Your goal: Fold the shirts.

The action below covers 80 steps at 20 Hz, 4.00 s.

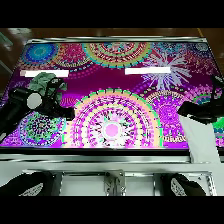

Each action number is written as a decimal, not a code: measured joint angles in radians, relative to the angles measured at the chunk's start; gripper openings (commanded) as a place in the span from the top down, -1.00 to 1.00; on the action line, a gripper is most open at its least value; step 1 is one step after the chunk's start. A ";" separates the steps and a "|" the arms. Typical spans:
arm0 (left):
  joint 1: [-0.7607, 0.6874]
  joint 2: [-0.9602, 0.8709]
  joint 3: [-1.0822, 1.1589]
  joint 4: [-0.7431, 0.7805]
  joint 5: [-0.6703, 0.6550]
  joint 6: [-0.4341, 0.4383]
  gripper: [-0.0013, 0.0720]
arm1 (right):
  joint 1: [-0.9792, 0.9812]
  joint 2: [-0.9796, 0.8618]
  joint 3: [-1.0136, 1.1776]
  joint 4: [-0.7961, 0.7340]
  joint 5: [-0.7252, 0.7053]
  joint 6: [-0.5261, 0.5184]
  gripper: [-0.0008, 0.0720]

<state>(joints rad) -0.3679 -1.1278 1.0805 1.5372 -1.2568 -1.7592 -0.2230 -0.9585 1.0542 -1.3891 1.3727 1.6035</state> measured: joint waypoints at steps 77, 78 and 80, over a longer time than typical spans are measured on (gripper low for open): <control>-0.377 0.053 0.076 -0.249 0.322 -0.057 0.84 | 0.020 0.166 -0.053 0.159 0.171 -0.150 -0.89; -0.389 0.025 0.039 -0.262 0.350 -0.084 0.47 | 0.032 0.167 -0.102 0.166 0.140 -0.150 -0.89; -0.390 -0.028 -0.001 -0.299 0.380 -0.122 -0.92 | 0.058 0.166 -0.183 0.187 0.068 -0.150 -0.90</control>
<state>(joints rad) -0.7582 -1.1557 1.0798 1.2377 -0.8772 -1.8809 -0.1654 -0.7925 0.8707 -1.2018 1.4403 1.4540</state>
